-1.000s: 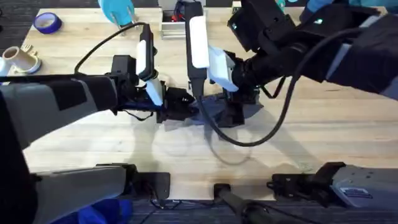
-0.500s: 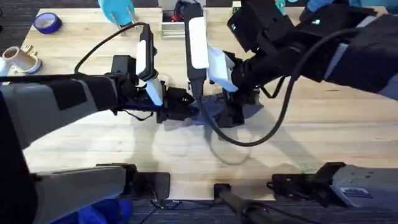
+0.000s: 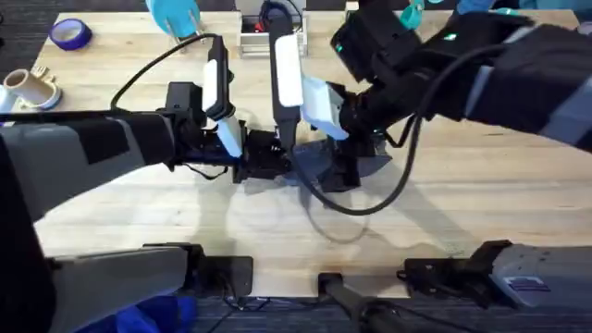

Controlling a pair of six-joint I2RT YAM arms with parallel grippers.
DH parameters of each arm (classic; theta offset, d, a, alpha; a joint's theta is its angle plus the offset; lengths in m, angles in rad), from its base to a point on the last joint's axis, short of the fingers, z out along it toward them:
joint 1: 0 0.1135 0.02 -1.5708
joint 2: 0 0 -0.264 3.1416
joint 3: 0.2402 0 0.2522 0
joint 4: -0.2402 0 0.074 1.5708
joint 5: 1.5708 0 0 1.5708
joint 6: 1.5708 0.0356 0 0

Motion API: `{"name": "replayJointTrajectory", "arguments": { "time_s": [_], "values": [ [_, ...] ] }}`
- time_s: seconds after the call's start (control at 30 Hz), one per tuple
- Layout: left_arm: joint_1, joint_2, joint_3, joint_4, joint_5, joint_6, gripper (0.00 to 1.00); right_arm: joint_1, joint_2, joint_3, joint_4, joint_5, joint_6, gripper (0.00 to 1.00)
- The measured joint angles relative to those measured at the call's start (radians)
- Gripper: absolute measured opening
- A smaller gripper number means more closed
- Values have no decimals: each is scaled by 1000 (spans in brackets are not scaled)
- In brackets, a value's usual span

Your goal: Unzip the bag, pick up the pens from the table one at a time and place them inside, then zip the bag closed.

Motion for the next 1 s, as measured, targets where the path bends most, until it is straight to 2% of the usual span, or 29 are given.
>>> {"name": "replayJointTrajectory", "arguments": {
  "time_s": [0.5, 0.67, 1.0],
  "values": [
    [0, 0, 0, 0, 0, 0, 43, 14, 20, 0, 49, 1, 0, 995],
    [0, 0, 0, 0, 0, 0, 43, 14, 20, 0, 49, 48, 0, 989],
    [0, 0, 0, 0, 0, 0, 43, 14, 20, 0, 49, 79, 0, 899]
  ]
}}
